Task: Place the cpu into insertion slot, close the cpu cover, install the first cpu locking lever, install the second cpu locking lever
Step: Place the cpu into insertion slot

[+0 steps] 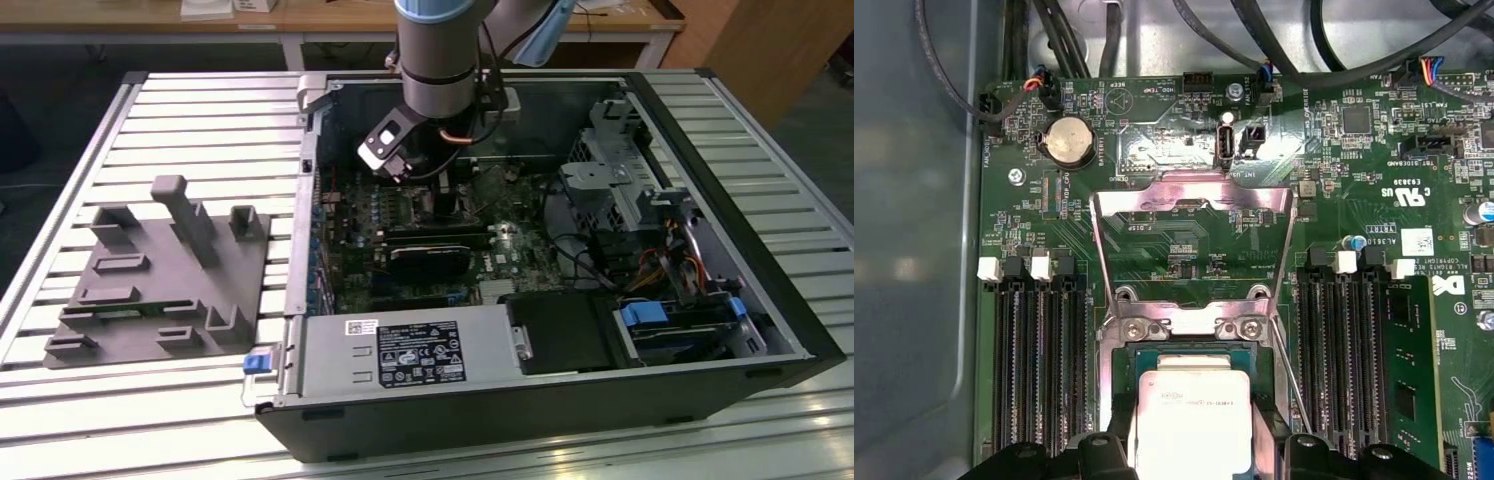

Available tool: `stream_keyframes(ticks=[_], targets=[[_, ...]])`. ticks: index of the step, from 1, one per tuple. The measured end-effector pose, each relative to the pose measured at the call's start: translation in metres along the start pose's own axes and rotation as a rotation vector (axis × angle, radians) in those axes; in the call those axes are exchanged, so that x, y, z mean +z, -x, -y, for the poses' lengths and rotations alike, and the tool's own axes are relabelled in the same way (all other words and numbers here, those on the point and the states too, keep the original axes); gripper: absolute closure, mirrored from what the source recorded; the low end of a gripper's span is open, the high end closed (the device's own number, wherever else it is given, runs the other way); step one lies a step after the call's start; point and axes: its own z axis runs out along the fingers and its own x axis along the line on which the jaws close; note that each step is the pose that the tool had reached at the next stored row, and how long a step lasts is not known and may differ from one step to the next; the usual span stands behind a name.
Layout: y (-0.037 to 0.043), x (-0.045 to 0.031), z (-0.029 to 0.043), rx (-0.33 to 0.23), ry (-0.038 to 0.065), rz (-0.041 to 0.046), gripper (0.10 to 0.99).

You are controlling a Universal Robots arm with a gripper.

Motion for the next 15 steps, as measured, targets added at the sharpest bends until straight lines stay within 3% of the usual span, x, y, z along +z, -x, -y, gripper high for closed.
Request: stream_keyframes(ticks=[15], targets=[[0.0001,0.0015,0.0001,0.000,0.000,0.0000,0.545]])
